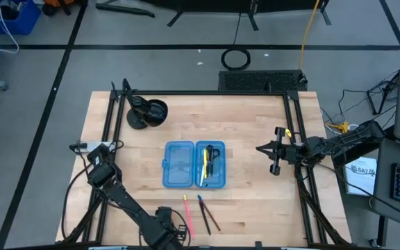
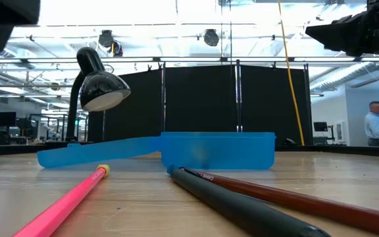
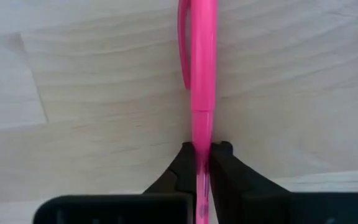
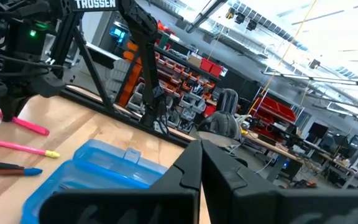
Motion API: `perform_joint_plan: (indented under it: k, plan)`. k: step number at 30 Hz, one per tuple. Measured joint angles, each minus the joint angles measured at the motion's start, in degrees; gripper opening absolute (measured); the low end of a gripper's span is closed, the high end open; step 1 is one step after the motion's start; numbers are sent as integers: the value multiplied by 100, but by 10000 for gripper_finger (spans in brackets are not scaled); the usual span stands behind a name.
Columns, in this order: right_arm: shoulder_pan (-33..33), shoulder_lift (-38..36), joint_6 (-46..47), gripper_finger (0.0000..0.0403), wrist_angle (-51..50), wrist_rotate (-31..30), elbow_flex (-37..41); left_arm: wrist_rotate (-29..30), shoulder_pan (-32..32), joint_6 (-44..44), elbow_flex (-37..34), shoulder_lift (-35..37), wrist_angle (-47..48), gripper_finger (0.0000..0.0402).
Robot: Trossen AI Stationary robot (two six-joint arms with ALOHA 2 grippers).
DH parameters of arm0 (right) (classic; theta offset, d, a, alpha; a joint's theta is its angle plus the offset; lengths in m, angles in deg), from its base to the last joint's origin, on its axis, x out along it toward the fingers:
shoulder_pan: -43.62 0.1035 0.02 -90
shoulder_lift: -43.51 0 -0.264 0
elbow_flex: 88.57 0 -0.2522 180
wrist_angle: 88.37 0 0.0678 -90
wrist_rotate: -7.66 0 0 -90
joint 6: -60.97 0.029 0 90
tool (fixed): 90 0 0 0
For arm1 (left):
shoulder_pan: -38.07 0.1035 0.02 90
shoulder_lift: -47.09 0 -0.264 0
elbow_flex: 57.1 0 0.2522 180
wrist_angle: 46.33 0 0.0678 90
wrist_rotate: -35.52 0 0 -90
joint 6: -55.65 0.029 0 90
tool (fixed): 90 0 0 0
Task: Pick & place school supplies into a supply box
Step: Put the pink pen into the blue supply box
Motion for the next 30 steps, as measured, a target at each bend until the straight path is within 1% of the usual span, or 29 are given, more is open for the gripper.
perform_joint_plan:
  k: [7, 9, 13, 15, 17, 19, 21, 23, 24, 27, 30]
  plan:
    - [0, 0, 147, 0, -4, 2, 0, 507, -192, -53, 6, 93, 127, 28]
    - [0, 0, 256, 0, -26, 5, 0, 852, -302, -198, -12, 198, 288, 23]
    - [0, 0, 375, 0, -49, 7, 0, 1832, -406, -458, -37, 474, 626, 21]
    - [0, 0, 395, 0, -94, 7, 0, 2263, -460, -458, -19, 657, 708, 23]
    - [0, 0, 398, 0, -102, 7, 0, 2563, -504, -368, -15, 759, 756, 23]
    - [0, 0, 399, 0, -118, 8, 0, 2999, -512, -171, -24, 823, 787, 23]
    - [0, 0, 430, 0, -157, 11, 0, 3658, -477, 82, -28, 982, 763, 24]
    - [0, -2, 461, 0, -220, 13, 0, 4117, -427, 513, -13, 1155, 580, 24]
    - [0, 0, 461, 0, -263, 11, -2, 4206, -397, 871, -13, 1224, 415, 24]
    - [0, 0, 463, 0, -300, 13, -2, 4187, -206, 1878, -15, 1437, -116, 25]
    - [1, 0, 527, 0, -322, 18, -2, 4234, 170, 2379, -13, 1682, -418, 25]
